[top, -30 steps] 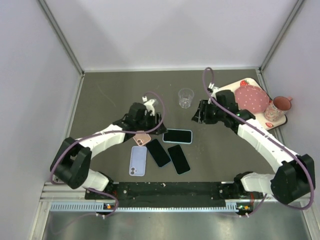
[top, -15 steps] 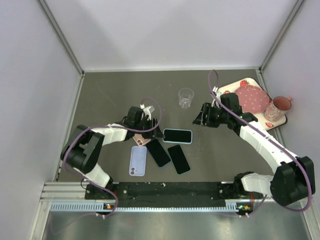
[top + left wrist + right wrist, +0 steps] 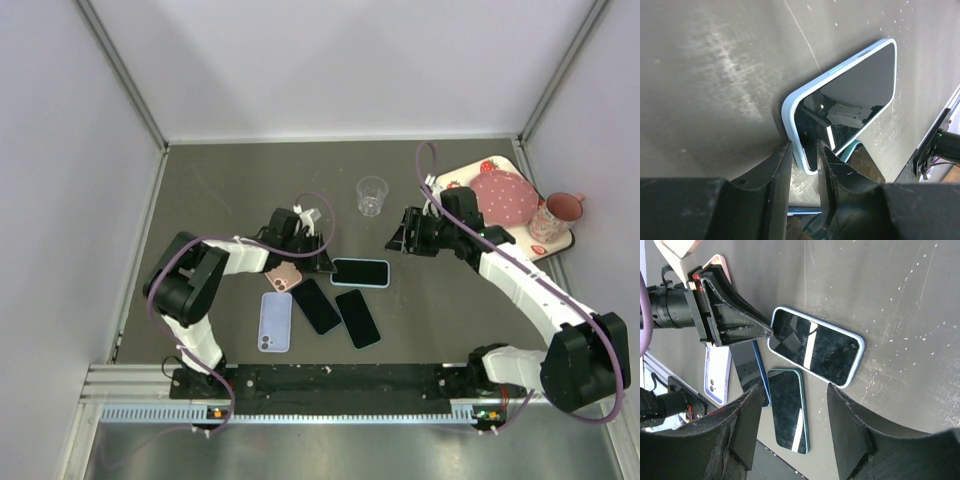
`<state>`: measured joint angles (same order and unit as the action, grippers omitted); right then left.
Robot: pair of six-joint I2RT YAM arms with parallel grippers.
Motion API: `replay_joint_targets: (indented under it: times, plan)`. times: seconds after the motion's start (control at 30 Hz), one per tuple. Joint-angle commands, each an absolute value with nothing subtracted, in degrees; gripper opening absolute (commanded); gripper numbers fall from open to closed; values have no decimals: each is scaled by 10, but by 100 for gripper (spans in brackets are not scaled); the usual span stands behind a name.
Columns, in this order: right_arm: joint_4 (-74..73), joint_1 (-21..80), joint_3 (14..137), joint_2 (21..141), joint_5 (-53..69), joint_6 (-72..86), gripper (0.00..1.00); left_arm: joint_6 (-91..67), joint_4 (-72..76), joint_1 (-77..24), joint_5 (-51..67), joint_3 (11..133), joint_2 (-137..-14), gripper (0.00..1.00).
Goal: Put the phone into the phone case
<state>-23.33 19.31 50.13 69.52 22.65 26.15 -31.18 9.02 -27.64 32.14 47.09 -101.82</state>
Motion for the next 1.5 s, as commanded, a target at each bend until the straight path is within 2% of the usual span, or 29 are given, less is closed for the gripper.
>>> replay_joint_targets:
  times: [0.0,0.47,0.7,0.87,1.07,1.17,1.3,1.4,1.47]
  plan:
    - [-217,192,504,689,232,258,54,-315,102,-312,326,499,-1031,32]
    - [-229,192,503,669,210,254,54,-379,114,-413,296,649,-1150,29]
    - [-243,186,501,650,200,250,54,-391,91,-430,269,758,-1223,28]
    - [-257,185,499,637,186,245,54,-376,80,-446,256,794,-1245,30]
    - [-260,185,503,628,181,244,54,-345,117,-449,215,723,-1169,36]
    - [-260,185,505,631,186,243,54,-315,134,-448,176,666,-1093,38]
    - [-258,185,511,642,192,243,53,-288,148,-443,87,572,-965,45]
    - [-257,185,515,648,199,243,54,-266,86,-436,25,549,-899,48]
    - [-254,185,517,655,204,244,54,-257,-4,-434,-80,552,-870,51]
